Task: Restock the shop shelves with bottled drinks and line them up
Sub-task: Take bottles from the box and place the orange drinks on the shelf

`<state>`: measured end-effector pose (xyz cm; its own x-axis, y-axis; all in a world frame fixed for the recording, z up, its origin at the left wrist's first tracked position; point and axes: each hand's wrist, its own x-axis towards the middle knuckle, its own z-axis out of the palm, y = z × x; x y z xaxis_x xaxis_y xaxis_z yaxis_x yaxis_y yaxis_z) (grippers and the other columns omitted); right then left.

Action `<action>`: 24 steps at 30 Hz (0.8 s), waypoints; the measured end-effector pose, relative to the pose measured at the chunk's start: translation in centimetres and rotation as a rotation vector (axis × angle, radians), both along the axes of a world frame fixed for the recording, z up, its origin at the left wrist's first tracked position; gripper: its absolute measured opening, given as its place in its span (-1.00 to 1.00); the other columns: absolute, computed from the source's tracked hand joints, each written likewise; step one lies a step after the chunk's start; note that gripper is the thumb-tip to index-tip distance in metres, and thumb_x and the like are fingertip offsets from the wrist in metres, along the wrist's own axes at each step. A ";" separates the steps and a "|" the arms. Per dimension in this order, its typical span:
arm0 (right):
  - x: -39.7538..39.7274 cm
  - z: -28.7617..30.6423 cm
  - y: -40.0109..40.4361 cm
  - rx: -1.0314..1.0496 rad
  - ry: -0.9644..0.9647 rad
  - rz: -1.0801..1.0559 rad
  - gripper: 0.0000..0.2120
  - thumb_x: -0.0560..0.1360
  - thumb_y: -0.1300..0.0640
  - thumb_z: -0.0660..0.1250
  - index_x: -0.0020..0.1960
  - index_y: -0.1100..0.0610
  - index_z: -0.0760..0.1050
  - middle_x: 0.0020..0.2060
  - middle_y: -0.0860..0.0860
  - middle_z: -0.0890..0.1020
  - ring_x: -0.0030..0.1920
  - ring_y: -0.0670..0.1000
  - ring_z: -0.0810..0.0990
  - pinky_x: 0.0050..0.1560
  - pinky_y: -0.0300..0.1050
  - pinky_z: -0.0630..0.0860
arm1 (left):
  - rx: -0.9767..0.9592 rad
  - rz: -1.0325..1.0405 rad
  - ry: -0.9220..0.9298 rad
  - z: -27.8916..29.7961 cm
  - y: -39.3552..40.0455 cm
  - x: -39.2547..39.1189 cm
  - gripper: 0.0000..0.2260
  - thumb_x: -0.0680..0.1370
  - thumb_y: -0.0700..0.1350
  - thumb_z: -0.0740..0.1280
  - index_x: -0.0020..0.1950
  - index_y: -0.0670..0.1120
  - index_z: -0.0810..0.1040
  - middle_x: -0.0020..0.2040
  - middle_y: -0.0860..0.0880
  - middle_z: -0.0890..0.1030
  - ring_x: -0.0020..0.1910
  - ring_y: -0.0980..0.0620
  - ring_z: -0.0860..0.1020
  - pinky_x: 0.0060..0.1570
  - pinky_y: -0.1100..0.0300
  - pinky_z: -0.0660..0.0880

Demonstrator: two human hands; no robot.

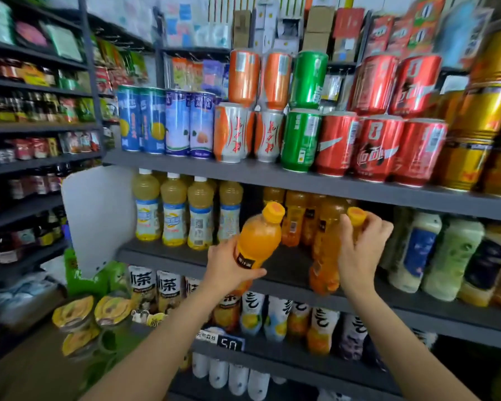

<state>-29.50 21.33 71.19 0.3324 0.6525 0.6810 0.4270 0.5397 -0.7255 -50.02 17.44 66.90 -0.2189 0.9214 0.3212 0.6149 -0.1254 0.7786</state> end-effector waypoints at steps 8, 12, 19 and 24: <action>-1.8 0.1 6.9 -0.165 -0.049 0.138 -0.52 0.50 0.08 0.34 0.31 0.27 0.32 0.31 0.19 0.26 0.30 0.13 0.31 0.26 -0.29 0.17 | -0.072 0.089 -0.168 -1.9 7.4 1.9 -0.49 0.30 -0.05 0.56 0.17 -0.11 0.47 0.10 -0.08 0.59 0.09 -0.01 0.53 0.02 0.18 0.43; -2.6 -2.5 8.2 -0.241 -0.114 0.248 -0.29 0.39 0.19 0.46 0.44 0.09 0.18 0.34 0.16 0.28 0.33 0.10 0.32 0.25 -0.28 0.23 | -0.034 0.146 -0.231 -2.3 9.9 2.8 -0.53 0.32 -0.06 0.54 0.16 -0.09 0.48 0.06 -0.04 0.60 0.10 0.00 0.53 0.00 0.22 0.39; -4.2 -5.6 9.5 -0.171 0.033 0.271 -0.16 0.38 0.23 0.47 0.48 0.10 0.04 0.37 0.07 0.29 0.32 -0.13 0.23 0.28 -0.39 0.19 | -0.026 0.140 -0.202 -2.4 12.6 3.1 -0.49 0.32 -0.04 0.54 0.19 -0.14 0.47 0.10 -0.08 0.61 0.12 -0.04 0.55 0.10 0.13 0.45; -3.2 -7.3 10.6 -0.291 -0.223 0.199 -0.18 0.37 0.16 0.48 0.48 0.15 0.09 0.37 0.08 0.33 0.39 0.04 0.27 0.38 -0.12 0.25 | -0.106 0.091 -0.051 -4.4 10.9 2.7 -0.28 0.37 -0.14 0.50 0.43 -0.07 0.22 0.28 -0.07 0.49 0.28 -0.05 0.44 0.20 0.20 0.34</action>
<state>-32.72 31.93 63.88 0.0459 0.8649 0.4999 0.4986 0.4138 -0.7617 -47.32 28.38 62.53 -0.3168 0.9250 0.2097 0.5791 0.0135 0.8151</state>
